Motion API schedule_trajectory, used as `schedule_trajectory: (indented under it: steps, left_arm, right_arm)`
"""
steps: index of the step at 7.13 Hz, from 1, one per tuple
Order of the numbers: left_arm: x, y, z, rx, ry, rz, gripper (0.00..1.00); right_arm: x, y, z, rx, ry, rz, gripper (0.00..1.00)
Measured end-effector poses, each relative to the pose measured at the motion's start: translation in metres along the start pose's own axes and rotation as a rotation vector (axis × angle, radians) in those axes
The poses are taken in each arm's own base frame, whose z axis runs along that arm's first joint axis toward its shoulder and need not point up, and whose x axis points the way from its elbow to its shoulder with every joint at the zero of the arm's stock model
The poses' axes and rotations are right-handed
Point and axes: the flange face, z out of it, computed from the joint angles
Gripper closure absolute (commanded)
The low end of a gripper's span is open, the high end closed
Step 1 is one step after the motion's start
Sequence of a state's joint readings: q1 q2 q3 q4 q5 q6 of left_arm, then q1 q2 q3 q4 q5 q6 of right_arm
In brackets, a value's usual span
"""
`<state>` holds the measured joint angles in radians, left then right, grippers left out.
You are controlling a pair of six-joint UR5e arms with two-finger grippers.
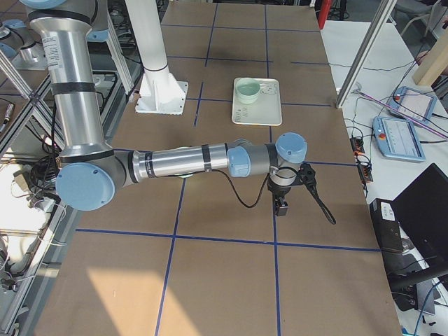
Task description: Stack green bowls together
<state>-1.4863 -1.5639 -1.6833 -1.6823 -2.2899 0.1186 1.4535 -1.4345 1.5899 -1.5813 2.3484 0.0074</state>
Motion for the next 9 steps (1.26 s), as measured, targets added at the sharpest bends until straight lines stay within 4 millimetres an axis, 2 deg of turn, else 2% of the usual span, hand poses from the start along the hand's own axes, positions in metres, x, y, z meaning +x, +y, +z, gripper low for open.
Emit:
schedule_trajectory:
  steps: [1, 5, 9]
  left_arm:
    - [-0.006, 0.008, 0.002, -0.032, 0.017, -0.023, 0.0]
    - [-0.007, 0.021, 0.014, -0.056, 0.14, -0.069, 0.0]
    - [-0.006, 0.008, 0.011, -0.056, 0.106, -0.051, 0.0]
  right_arm:
    - [0.001, 0.0, 0.0, -0.007, 0.0, 0.005, 0.0]
    - [0.002, 0.001, 0.001, -0.029, 0.007, 0.02, 0.0]
    - [0.001, 0.001, 0.001, -0.028, 0.006, 0.018, 0.0]
